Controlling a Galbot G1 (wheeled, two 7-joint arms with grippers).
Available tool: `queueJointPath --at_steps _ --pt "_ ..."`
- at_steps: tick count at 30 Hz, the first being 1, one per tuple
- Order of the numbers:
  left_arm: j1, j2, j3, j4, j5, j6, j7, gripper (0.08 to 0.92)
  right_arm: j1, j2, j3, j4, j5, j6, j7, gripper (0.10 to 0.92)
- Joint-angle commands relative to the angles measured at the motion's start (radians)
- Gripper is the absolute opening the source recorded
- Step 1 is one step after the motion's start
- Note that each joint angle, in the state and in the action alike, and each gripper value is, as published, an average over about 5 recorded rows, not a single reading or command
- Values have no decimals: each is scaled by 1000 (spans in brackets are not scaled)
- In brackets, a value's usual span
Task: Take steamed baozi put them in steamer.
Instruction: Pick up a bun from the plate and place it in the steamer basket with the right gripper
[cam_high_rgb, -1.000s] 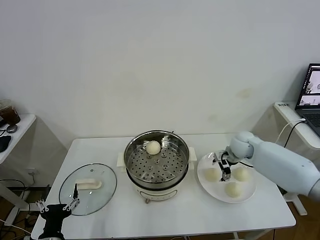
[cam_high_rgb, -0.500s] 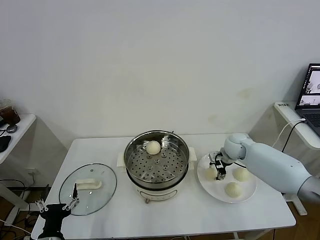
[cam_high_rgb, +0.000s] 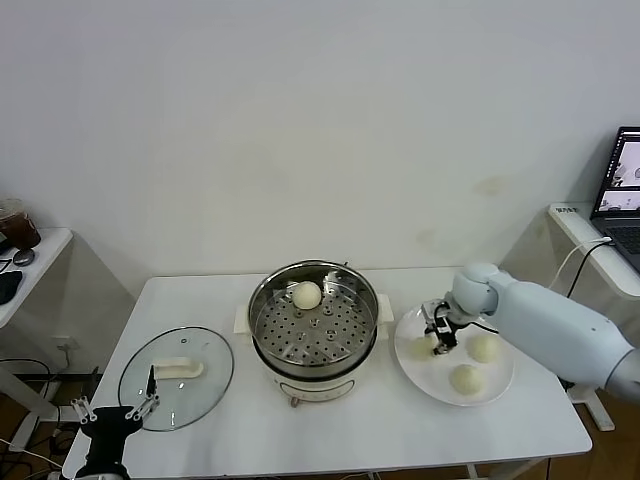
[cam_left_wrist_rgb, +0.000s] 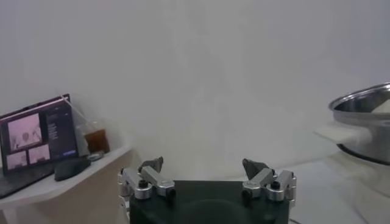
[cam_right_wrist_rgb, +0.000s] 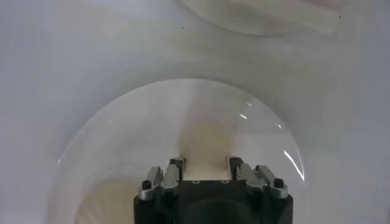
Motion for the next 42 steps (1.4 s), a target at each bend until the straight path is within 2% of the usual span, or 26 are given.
queueJointPath --at_steps 1,8,13,19,24,29,42 --pt "-3 6 5 -6 -1 1 2 823 170 -112 -29 75 110 -4 -19 452" --pt "-30 27 22 -8 -7 6 7 823 599 -113 -278 136 360 -58 -20 460" --pt "-47 44 34 -1 -10 13 12 823 823 -1 -454 233 593 -164 38 466" --pt "-61 59 36 25 -13 12 15 823 850 189 -509 322 773 -323 145 468" --pt "-71 55 36 41 -12 12 17 823 755 361 -486 277 814 -424 226 469" --pt "-73 43 38 47 -8 10 16 823 637 464 -475 219 840 -491 296 467" --pt "-74 29 32 52 -3 -1 11 823 493 623 -470 30 747 -497 339 474"
